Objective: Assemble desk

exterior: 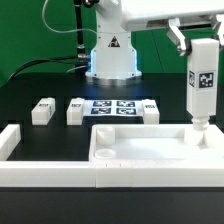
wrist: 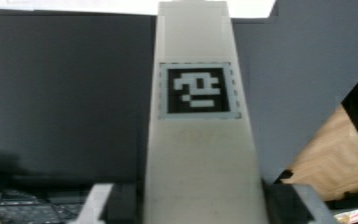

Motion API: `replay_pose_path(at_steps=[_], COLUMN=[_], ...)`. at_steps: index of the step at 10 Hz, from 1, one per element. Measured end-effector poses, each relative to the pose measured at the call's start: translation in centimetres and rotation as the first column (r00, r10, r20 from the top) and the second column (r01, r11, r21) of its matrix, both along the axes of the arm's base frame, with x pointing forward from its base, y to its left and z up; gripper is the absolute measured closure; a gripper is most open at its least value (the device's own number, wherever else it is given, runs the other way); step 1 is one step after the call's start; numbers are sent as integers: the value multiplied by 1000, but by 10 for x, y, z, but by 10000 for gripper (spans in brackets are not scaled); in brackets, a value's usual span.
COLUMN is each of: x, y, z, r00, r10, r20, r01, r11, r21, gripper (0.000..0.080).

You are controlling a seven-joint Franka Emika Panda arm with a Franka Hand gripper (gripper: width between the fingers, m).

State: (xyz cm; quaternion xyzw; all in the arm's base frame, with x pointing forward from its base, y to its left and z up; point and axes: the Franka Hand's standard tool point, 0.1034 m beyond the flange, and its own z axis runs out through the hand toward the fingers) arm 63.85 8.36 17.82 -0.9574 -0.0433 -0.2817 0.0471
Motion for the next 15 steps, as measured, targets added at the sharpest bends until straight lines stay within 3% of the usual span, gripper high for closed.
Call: replay_pose_path(at_steps=[3,10,15], x=[-10,-1,-2], y=[22,18,25], z=[-16,-38,-48], r00=[999,999,999], r10=[47,42,49], r20=[-11,-25,-16], r01=[-47,-43,-49], r11=[998,998,998], r21=[-38,-41,-40], gripper=[509,509,509])
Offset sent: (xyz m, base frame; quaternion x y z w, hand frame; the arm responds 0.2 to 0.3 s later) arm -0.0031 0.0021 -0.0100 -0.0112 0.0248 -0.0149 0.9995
